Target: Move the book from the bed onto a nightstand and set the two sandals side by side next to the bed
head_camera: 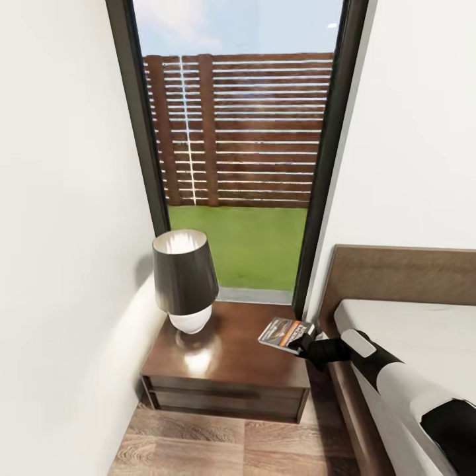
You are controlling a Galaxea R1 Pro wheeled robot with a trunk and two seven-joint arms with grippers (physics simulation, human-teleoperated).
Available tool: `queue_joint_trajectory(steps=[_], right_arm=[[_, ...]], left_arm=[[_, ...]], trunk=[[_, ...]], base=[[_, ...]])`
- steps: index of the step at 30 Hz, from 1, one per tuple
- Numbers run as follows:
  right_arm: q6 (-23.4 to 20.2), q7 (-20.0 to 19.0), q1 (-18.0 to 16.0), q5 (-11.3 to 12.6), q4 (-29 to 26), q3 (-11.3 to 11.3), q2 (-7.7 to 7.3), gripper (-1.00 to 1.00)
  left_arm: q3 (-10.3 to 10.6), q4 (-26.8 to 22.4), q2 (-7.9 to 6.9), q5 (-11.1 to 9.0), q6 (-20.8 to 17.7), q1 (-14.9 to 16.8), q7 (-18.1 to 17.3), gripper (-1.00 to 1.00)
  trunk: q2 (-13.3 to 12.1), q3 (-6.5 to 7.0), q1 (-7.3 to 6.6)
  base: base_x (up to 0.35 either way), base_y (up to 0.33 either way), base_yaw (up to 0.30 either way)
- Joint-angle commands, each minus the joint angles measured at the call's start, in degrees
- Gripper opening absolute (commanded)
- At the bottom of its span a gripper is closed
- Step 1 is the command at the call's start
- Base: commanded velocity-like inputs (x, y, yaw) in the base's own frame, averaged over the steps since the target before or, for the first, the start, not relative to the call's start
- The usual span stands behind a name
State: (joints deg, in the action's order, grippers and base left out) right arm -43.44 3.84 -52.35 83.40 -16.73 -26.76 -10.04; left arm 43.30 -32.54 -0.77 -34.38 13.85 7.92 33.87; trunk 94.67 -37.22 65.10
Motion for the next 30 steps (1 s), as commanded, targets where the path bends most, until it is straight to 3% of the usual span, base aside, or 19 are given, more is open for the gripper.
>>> queue_joint_trajectory(steps=[1,21,27,30], right_arm=[[-0.06,0.39,-0.03,0.74,-0.10,-0.28,-0.10,-1.00],[-3.60,-1.96,-0.03,0.66,-0.40,-0.19,-0.09,-1.00],[-3.69,-2.02,-0.03,0.59,-0.33,-0.18,-0.09,-1.00],[-3.55,-1.84,-0.03,0.55,-0.28,-0.15,-0.07,-1.00]], left_arm=[[0.52,-0.06,-0.06,-0.62,0.35,0.08,0.32,1.00],[0.61,-1.58,0.28,-0.60,1.02,0.08,-0.06,1.00],[0.66,-6.64,-0.02,-0.72,0.02,0.09,0.25,1.00],[0.12,-8.86,-0.53,-0.65,-3.30,0.13,0.29,1.00]], trunk=[[0.45,-0.24,0.22],[8.47,-3.83,4.61],[9.67,-4.37,5.27],[9.67,-4.37,5.27]], base=[[0.000,0.000,0.000],[0.000,0.000,0.000],[0.000,0.000,0.000],[0.000,0.000,0.000]])
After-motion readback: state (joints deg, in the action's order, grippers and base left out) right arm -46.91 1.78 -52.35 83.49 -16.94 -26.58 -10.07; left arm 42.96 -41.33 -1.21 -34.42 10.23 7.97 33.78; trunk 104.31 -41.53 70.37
